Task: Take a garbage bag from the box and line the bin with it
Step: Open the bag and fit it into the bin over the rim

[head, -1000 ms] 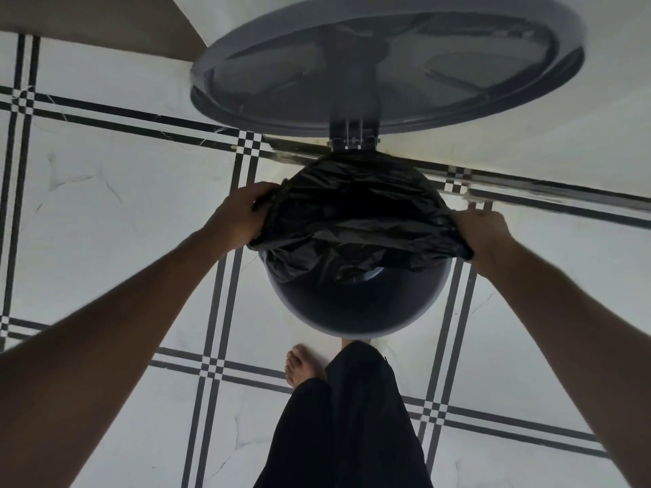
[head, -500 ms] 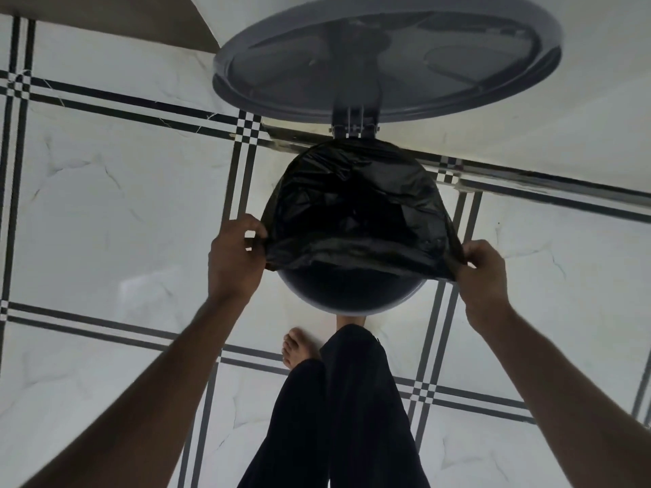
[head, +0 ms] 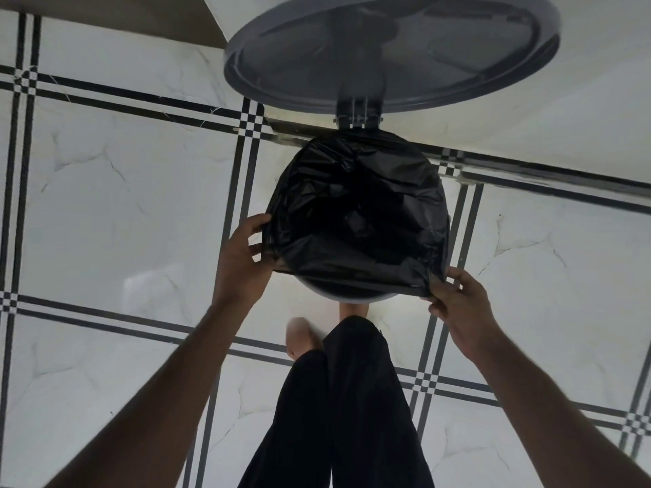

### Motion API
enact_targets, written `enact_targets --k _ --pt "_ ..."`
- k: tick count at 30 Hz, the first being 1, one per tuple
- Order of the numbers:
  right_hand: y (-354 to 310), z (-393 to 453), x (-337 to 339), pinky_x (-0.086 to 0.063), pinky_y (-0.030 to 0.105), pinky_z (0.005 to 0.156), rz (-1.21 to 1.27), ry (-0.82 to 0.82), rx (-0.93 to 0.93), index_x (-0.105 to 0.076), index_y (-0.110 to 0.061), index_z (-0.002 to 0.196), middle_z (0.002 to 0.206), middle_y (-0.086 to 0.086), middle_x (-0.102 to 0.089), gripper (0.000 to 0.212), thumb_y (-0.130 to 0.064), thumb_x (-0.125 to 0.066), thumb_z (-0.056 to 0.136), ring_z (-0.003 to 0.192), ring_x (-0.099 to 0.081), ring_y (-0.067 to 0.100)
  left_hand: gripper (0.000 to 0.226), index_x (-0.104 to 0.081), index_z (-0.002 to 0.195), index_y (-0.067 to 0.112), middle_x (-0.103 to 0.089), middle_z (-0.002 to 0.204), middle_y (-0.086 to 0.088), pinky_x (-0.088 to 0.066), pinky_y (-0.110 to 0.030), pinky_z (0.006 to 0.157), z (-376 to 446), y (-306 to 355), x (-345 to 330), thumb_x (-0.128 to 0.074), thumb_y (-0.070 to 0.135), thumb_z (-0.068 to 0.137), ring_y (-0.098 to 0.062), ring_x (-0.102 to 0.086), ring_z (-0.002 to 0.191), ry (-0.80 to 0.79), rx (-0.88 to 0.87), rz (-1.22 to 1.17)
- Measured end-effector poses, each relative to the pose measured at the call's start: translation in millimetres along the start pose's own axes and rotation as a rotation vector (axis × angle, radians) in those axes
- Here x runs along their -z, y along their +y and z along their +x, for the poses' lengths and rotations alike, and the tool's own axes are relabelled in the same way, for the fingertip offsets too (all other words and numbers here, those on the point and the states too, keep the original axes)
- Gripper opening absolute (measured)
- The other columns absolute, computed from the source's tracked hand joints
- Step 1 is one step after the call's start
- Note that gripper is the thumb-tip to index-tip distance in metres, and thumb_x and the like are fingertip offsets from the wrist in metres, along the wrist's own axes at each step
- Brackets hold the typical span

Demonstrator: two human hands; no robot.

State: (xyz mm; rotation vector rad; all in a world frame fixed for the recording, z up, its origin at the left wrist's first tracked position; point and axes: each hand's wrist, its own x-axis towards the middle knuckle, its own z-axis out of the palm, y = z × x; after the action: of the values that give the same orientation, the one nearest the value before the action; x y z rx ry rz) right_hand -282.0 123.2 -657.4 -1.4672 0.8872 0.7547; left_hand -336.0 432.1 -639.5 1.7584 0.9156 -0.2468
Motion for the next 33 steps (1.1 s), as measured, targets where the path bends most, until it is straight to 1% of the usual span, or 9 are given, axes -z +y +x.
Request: enact_targets --k 6,11,15,18,20,23,26,29,33 --pt "17.2 -3.9 0.0 -0.043 0.016 0.042 0.095 -0.051 -0.147 -0.059 -0.013 0.082 0.078 0.007 -0.065 0.018 0.0 -0.058 0.094 0.05 -0.054 0.008 0.053 -0.059 0.119 0.033 -0.063 0.113 0.02 -0.052 -0.008 0.065 11.0 -12.0 -3.0 -0.069 -0.006 0.084 -0.007 -0.065 0.094 0.008 0.04 -0.093" --pt "23.2 -2.3 -2.6 -0.059 0.021 0.062 0.205 -0.039 -0.172 -0.062 -0.008 0.09 0.068 0.002 -0.07 0.015 0.003 -0.055 0.095 0.063 -0.066 0.011 0.068 -0.056 0.135 0.029 -0.059 0.133 0.012 -0.06 -0.027 0.083 10.1 -15.6 -8.9 -0.075 -0.001 0.076 -0.012 -0.065 0.108 -0.075 0.028 -0.143" --pt "23.0 1.0 -4.1 -0.058 0.02 0.065 0.186 -0.055 -0.173 -0.065 -0.004 0.1 0.08 0.006 -0.073 0.019 0.009 -0.053 0.094 0.071 -0.07 0.012 0.078 -0.044 0.147 0.033 -0.048 0.132 0.018 -0.058 -0.015 0.076 4.7 -10.9 -17.7 -0.077 0.009 0.081 0.0 -0.061 0.105 -0.079 -0.022 -0.074" --pt "22.5 0.3 -6.2 -0.057 0.019 0.061 0.13 -0.041 -0.182 -0.065 -0.006 0.09 0.077 0.005 -0.071 0.019 0.008 -0.054 0.094 0.07 -0.068 0.013 0.088 -0.037 0.151 0.036 -0.049 0.146 0.011 -0.058 -0.033 0.094 13.2 -17.2 -15.5 -0.079 0.012 0.079 -0.015 -0.06 0.122 -0.164 -0.05 -0.019" --pt "23.4 0.1 -6.3 -0.056 0.02 0.058 0.046 -0.016 -0.167 -0.064 -0.007 0.087 0.075 0.006 -0.069 0.017 0.007 -0.055 0.094 0.069 -0.066 0.014 0.091 -0.03 0.154 0.037 -0.048 0.149 0.007 -0.055 -0.034 0.099 18.8 -22.6 -11.9 -0.078 0.012 0.081 -0.013 -0.056 0.126 -0.222 -0.064 0.074" --pt "25.9 3.8 -6.2 -0.055 0.019 0.053 -0.248 0.05 -0.011 -0.062 0.004 0.09 0.077 0.014 -0.065 0.009 0.01 -0.055 0.091 0.064 -0.065 0.017 0.093 -0.021 0.157 0.039 -0.05 0.14 0.001 -0.054 -0.024 0.095 25.3 -24.9 -7.9 -0.073 0.011 0.085 -0.006 -0.053 0.121 -0.267 -0.153 0.25" --pt "27.8 9.1 -10.5 -0.055 0.018 0.051 -0.425 0.081 0.102 -0.061 0.011 0.092 0.079 0.022 -0.066 0.007 0.012 -0.056 0.089 0.057 -0.066 0.016 0.094 -0.017 0.156 0.045 -0.053 0.126 -0.004 -0.06 -0.035 0.086 31.8 -26.7 -6.2 -0.07 0.01 0.087 -0.011 -0.061 0.105 -0.265 -0.209 0.367" --pt "27.4 13.4 -15.1 -0.057 0.018 0.053 -0.434 0.114 0.079 -0.065 0.005 0.084 0.071 0.017 -0.068 0.013 0.017 -0.058 0.084 0.054 -0.067 0.013 0.093 -0.014 0.157 0.041 -0.055 0.119 -0.006 -0.061 -0.033 0.075 28.4 -24.9 -15.4 -0.068 0.007 0.09 -0.012 -0.064 0.088 -0.185 -0.23 0.463" --pt "25.6 13.7 -22.5 -0.058 0.019 0.055 -0.297 0.147 0.009 -0.064 -0.005 0.076 0.075 0.015 -0.069 0.028 0.023 -0.061 0.079 0.065 -0.069 0.026 0.09 -0.009 0.159 0.031 -0.059 0.119 -0.009 -0.054 -0.027 0.073 19.0 -27.4 -29.8 -0.067 0.014 0.093 -0.013 -0.061 0.088 -0.112 -0.254 0.487"
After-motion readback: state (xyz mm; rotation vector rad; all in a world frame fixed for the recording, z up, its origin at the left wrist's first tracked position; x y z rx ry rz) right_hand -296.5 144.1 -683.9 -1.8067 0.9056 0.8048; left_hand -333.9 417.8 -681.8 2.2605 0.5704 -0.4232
